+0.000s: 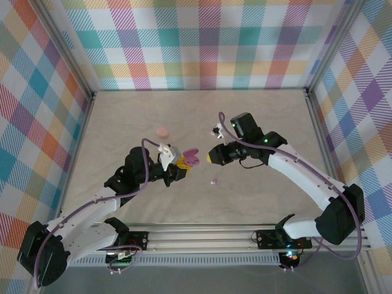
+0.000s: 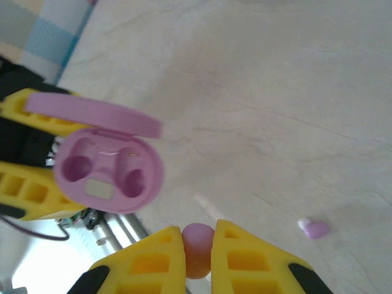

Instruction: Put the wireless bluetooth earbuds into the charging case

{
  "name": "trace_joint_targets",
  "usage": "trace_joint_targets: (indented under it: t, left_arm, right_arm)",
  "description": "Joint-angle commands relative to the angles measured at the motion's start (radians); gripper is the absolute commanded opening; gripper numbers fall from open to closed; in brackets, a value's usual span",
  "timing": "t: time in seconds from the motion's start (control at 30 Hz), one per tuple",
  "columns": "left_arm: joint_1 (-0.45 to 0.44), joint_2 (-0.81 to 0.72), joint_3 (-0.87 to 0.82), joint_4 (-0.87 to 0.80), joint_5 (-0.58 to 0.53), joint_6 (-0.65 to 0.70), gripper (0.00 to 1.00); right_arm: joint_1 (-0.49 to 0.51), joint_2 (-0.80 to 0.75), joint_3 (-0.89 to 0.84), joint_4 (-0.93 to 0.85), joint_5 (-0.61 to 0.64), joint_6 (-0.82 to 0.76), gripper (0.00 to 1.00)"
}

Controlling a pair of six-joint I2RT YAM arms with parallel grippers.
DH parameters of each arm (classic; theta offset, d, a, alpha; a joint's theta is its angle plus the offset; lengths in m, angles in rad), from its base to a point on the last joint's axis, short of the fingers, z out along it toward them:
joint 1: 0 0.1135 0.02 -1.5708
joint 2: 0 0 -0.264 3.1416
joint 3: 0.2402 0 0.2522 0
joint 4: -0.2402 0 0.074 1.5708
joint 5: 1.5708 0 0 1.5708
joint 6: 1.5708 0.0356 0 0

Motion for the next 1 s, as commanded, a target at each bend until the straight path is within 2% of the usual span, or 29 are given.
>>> trace_joint_targets:
  t: [0.0,0.17,0.47,0.97]
  left_arm:
    - [0.006,-0.026,-0.007,0.033,0.022,-0.017,0.02]
    - [0.006,-0.029,0.018,-0.013,0.058,-0.002,0.02]
    - [0.006,-0.043,0.021,-0.006,0.089,-0.013,0.02]
    - [0.006,-0.091,-0.013,0.073,0.147,-0.057,0.02]
  right_arm:
    - [0.008,-0.010,0.022,0.065,-0.137,-0.043,0.08]
    - [0.021,0.007,0.038,0.126,-0.239,-0.036,0.08]
    - [0.066,0.025,0.062,0.146,-0.273,-0.050,0.08]
    - [0.066,-0.010,0.045,0.085,-0.270,-0.148,0.09]
